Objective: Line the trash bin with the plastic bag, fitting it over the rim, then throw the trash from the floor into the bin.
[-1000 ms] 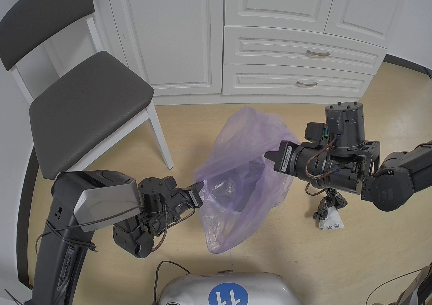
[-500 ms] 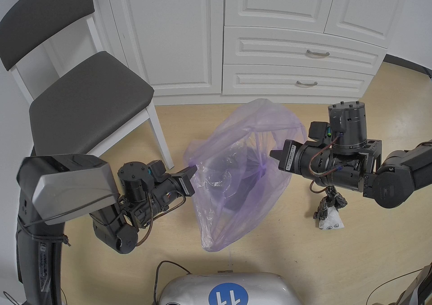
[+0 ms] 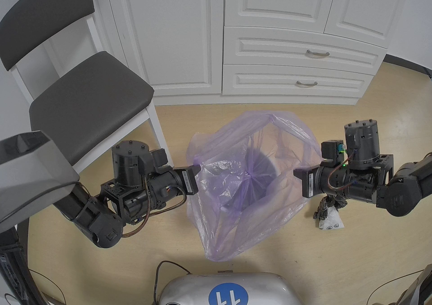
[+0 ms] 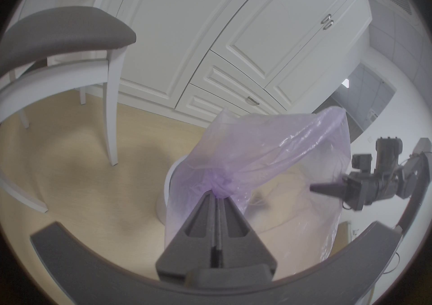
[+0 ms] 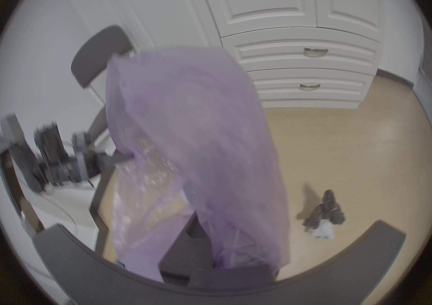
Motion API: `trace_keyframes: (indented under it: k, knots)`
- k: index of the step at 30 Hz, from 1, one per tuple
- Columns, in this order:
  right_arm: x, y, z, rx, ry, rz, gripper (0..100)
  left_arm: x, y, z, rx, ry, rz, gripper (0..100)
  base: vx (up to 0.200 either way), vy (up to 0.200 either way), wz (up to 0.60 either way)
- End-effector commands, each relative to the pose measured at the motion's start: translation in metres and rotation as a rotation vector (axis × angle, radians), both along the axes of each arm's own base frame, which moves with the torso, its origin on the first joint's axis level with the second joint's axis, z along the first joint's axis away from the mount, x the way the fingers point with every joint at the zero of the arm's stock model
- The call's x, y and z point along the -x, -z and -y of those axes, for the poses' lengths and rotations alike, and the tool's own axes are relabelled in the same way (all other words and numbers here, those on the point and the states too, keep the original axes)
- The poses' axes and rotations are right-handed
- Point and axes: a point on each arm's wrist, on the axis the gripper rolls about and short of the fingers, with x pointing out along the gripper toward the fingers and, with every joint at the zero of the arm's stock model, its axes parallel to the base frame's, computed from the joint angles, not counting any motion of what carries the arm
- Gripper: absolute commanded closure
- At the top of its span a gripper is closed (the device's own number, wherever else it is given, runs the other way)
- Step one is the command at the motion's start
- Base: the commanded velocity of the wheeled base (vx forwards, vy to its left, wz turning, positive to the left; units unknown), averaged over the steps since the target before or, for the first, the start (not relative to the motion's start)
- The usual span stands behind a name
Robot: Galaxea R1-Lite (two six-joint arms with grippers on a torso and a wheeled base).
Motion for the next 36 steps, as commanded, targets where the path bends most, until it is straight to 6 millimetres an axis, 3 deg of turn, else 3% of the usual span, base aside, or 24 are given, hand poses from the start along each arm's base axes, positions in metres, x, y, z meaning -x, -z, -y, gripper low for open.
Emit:
trace_keyframes:
  k: [1, 12, 20, 30, 36]
  knots:
    - [0.01, 0.022, 0.02, 0.146, -0.008, -0.036, 100, 0.008, -0.038, 0.019, 0.012, -0.046, 0.059, 100, 0.0, 0.0, 0.0]
    - [0.013, 0.035, 0.051, 0.333, -0.021, -0.028, 100, -0.001, -0.041, 0.013, -0.027, -0.128, 0.046, 100, 0.0, 0.0, 0.0]
    - [0.007, 0.031, 0.067, 0.336, 0.036, -0.022, 100, 0.007, -0.062, -0.006, -0.04, -0.154, 0.104, 100, 0.0, 0.0, 0.0]
    - [0.009, 0.032, 0.07, 0.375, 0.018, -0.016, 100, 0.024, -0.06, -0.018, -0.178, -0.119, 0.103, 100, 0.0, 0.0, 0.0]
    - [0.011, 0.027, 0.074, 0.39, 0.007, 0.01, 100, 0.023, -0.056, -0.023, -0.239, -0.126, 0.092, 100, 0.0, 0.0, 0.0]
